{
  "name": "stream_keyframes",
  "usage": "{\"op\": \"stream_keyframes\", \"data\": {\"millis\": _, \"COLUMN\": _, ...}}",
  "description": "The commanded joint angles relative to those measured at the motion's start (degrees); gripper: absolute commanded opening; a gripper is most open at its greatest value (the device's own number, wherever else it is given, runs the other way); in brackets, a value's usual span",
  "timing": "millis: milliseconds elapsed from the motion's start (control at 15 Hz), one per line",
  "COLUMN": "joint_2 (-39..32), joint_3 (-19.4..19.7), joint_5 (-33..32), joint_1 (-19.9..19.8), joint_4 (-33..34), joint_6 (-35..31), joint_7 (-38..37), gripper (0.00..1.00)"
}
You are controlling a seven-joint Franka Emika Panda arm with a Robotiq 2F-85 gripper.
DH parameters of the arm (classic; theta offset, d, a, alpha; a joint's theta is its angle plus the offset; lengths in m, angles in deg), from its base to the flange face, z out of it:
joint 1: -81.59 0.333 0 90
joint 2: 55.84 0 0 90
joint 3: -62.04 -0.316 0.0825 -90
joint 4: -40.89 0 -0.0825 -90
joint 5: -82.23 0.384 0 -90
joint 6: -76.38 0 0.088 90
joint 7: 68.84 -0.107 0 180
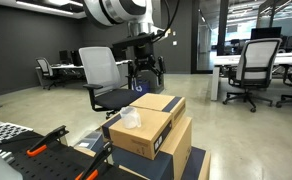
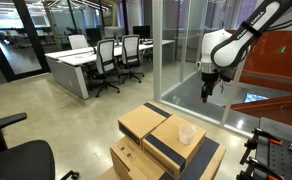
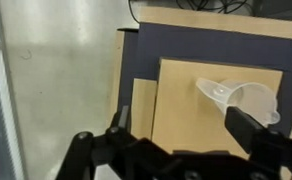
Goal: Twist the water jug around
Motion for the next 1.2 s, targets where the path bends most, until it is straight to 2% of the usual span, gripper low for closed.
{"op": "stream_keyframes", "data": {"millis": 0, "joint_2": -2.88, "joint_3": 1.05, "joint_5": -3.31, "joint_1": -0.05, "joint_4": 1.18, "joint_6": -1.27, "joint_7": -1.80, "gripper": 1.00}}
{"op": "stream_keyframes", "data": {"millis": 533, "joint_2": -7.99, "joint_3": 1.93, "joint_5": -6.66, "joint_1": 0.74, "joint_4": 3.47, "joint_6": -1.95, "joint_7": -3.01, "gripper": 1.00}}
{"op": "stream_keyframes", "data": {"millis": 933, "joint_2": -14.24, "joint_3": 2.79, "joint_5": -11.38, "joint_1": 3.57, "joint_4": 7.58, "joint_6": -3.29, "joint_7": -8.41, "gripper": 1.00}}
{"op": "stream_keyframes", "data": {"millis": 1133, "joint_2": -17.20, "joint_3": 4.39, "joint_5": -14.33, "joint_1": 4.50, "joint_4": 7.57, "joint_6": -4.28, "joint_7": -10.49, "gripper": 1.00}}
